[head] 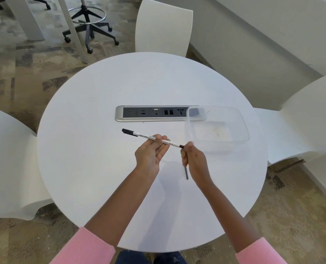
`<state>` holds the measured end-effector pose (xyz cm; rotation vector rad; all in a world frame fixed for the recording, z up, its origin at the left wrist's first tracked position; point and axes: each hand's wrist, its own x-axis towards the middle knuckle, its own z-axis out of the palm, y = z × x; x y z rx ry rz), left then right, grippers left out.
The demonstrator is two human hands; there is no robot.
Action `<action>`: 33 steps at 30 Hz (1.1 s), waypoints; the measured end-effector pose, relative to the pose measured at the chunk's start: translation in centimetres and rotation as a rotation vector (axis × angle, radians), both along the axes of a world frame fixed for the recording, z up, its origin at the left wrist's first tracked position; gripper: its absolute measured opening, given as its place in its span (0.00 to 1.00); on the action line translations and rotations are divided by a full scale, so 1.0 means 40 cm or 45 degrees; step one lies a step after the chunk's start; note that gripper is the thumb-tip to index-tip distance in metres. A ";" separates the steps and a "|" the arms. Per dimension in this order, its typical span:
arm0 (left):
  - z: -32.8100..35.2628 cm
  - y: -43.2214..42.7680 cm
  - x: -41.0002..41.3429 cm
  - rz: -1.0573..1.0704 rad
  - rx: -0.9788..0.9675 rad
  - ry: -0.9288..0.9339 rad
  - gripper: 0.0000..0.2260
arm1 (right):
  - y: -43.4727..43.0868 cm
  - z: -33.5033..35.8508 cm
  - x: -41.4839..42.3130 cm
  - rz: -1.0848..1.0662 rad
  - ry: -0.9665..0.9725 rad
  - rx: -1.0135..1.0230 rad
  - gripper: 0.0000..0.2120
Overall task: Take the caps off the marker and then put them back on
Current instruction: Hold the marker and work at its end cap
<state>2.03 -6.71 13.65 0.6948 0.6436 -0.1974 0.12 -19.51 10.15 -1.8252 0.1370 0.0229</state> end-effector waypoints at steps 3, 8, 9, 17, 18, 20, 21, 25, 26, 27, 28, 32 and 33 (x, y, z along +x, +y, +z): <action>0.000 0.000 0.000 -0.017 0.050 -0.051 0.06 | 0.022 0.014 -0.006 -0.200 0.466 0.736 0.28; 0.002 -0.004 -0.008 -0.027 0.120 -0.105 0.05 | 0.032 0.039 -0.012 -0.192 0.699 0.937 0.26; 0.002 -0.004 -0.010 -0.024 0.133 -0.113 0.05 | 0.033 0.045 -0.010 -0.192 0.721 0.960 0.25; 0.009 -0.009 -0.024 0.010 0.206 -0.123 0.04 | 0.047 0.069 0.004 -0.229 0.753 0.906 0.21; 0.010 -0.009 -0.023 0.020 0.203 -0.116 0.04 | 0.051 0.069 0.006 -0.243 0.730 0.880 0.20; 0.011 -0.008 -0.020 0.041 0.188 -0.100 0.04 | 0.060 0.069 0.008 -0.263 0.672 0.840 0.20; 0.011 -0.008 -0.018 0.051 0.177 -0.094 0.05 | 0.064 0.069 0.009 -0.271 0.634 0.824 0.20; 0.016 -0.009 -0.011 0.070 0.138 -0.062 0.06 | 0.074 0.059 0.007 -0.255 0.429 0.721 0.20; 0.018 -0.010 -0.009 0.073 0.120 -0.051 0.06 | 0.074 0.056 0.007 -0.240 0.370 0.681 0.20; 0.019 -0.010 -0.007 0.076 0.100 -0.039 0.06 | 0.073 0.052 0.007 -0.220 0.310 0.632 0.20; 0.020 -0.010 -0.006 0.078 0.083 -0.029 0.06 | 0.070 0.048 0.008 -0.197 0.247 0.569 0.20; 0.021 -0.008 -0.002 0.087 0.031 0.016 0.07 | 0.057 0.036 0.008 -0.116 0.003 0.259 0.21; 0.020 -0.008 -0.001 0.086 0.016 0.035 0.06 | 0.054 0.034 0.007 -0.100 -0.047 0.173 0.20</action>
